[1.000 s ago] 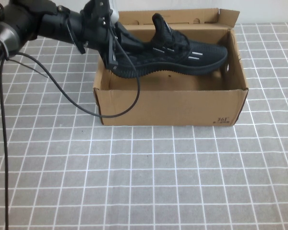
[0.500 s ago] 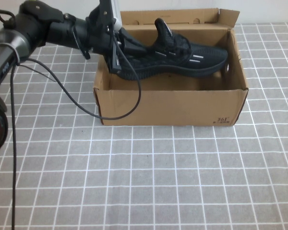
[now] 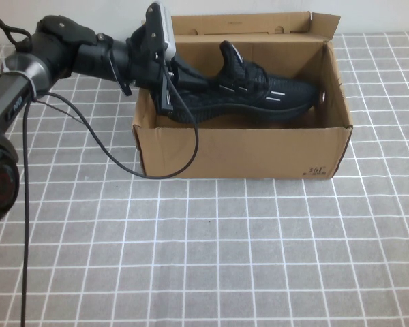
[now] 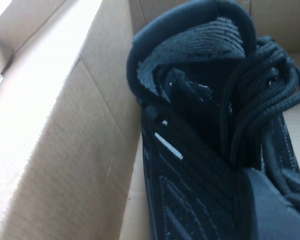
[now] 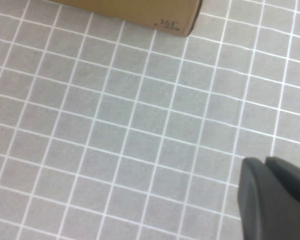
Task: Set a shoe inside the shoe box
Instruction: Place the shoe in the shoe box
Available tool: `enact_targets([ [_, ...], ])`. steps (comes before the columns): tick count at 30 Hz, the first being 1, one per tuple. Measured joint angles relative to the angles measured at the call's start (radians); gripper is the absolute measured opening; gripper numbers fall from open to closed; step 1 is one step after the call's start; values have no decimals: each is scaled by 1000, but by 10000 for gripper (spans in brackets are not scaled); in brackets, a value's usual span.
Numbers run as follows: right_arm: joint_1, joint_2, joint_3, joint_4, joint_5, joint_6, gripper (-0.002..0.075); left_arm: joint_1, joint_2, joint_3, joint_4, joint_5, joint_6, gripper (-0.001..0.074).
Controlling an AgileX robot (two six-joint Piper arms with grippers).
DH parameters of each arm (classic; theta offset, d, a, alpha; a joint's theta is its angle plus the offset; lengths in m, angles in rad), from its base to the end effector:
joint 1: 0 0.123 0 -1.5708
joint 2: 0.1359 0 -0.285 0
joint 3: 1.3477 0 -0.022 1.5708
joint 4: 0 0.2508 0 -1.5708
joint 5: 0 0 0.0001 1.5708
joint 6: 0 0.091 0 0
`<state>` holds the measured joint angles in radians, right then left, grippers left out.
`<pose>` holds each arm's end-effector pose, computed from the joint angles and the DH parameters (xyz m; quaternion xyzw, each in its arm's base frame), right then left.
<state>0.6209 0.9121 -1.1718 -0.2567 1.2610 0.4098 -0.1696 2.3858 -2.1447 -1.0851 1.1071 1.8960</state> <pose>0.1272 0.0639 0.4064 -0.0965 0.9338 0.0463 0.3414 0.4979 -0.1583 0.2281 0.6462 0.5683 -0.2193 0.4597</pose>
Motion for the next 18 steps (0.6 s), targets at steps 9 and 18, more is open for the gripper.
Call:
enact_targets([
  [9,0,0,0,26,0,0,-16,0,0,-2,-26,-73,-103,148],
  [18,0,0,0,28,0,0,-16,0,-30,-2,-33,-88,-324,421],
])
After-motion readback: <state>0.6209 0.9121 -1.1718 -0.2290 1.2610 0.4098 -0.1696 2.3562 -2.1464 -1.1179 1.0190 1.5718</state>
